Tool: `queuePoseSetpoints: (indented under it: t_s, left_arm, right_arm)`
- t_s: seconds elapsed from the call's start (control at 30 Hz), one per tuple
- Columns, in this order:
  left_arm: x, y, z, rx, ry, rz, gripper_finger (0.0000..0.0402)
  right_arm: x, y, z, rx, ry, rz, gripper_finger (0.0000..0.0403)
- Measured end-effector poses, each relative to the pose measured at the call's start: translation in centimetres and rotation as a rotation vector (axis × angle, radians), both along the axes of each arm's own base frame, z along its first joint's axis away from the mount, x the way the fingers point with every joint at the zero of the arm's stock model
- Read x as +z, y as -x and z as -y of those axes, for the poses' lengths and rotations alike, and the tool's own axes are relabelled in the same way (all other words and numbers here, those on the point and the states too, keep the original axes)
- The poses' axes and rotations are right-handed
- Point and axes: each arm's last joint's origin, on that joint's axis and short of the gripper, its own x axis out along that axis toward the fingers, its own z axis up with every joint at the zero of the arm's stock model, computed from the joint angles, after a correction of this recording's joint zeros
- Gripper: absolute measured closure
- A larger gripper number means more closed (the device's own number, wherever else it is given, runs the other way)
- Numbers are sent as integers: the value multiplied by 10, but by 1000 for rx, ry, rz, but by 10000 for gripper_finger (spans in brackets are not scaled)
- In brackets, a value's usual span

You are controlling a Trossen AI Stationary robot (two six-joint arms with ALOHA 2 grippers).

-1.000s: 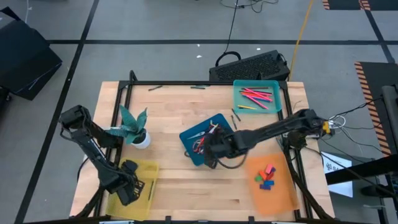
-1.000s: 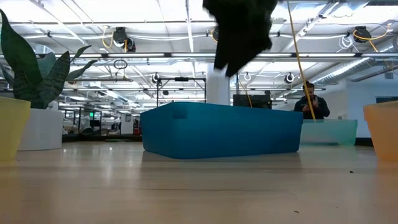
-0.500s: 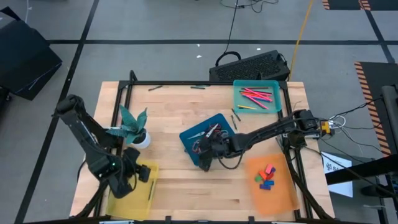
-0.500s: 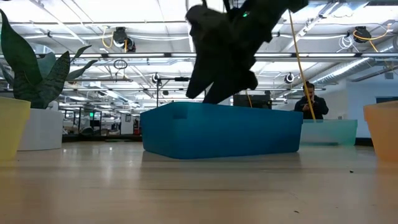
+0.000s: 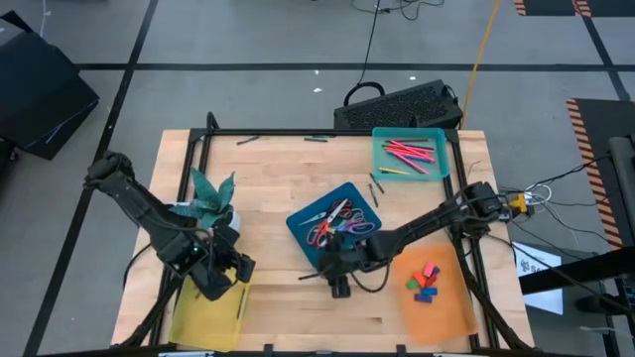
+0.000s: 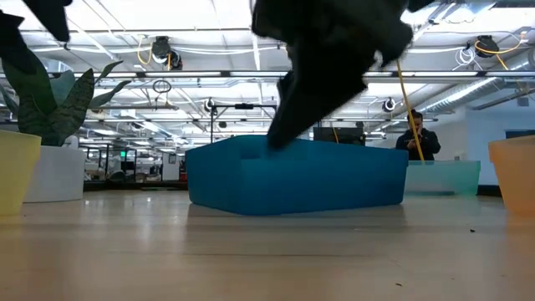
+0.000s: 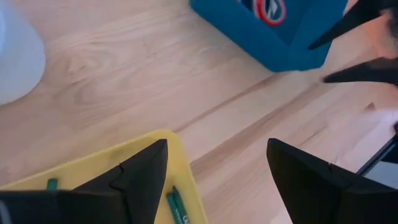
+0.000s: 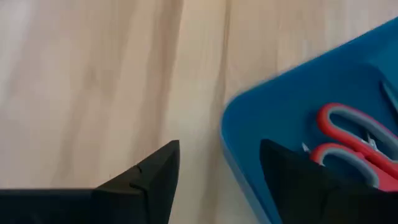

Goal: Sort crayons/erasers/pens/pencils in bins
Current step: Adjust the blue bin

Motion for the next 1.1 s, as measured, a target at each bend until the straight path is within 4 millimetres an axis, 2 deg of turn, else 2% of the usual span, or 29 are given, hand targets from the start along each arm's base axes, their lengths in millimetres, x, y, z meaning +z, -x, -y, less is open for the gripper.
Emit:
queuePoseSetpoints:
  t_s: [0.13, 0.27, 0.37, 0.43, 0.67, 0.83, 0.93, 1.1]
  left_arm:
    - [1, -7, -2, -5, 9, 28, 126]
    - [3, -13, -5, 19, 13, 69, 127]
    - [3, -16, -8, 37, 14, 77, 128]
    - [3, -17, -10, 45, 14, 79, 128]
    - [3, -23, -17, 58, -1, 76, 128]
    - [3, -28, -26, 58, -27, 67, 128]
    - [3, -30, -30, 49, -39, 59, 128]
    - [3, -32, -33, 17, -32, 37, 128]
  right_arm:
    - [-13, -3, 7, 106, 67, -45, 231]
    - [-25, -9, 10, 165, 87, -42, 300]
    - [-23, -17, 12, 144, 65, 25, 363]
    - [-20, -21, 13, 116, 39, 75, 391]
    - [-11, -35, 28, -109, -9, 223, 399]
    - [-7, -43, 41, -219, -109, 289, 398]
    - [-5, -43, 36, -242, -152, 308, 400]
    - [-3, -40, 17, -294, -234, 329, 401]
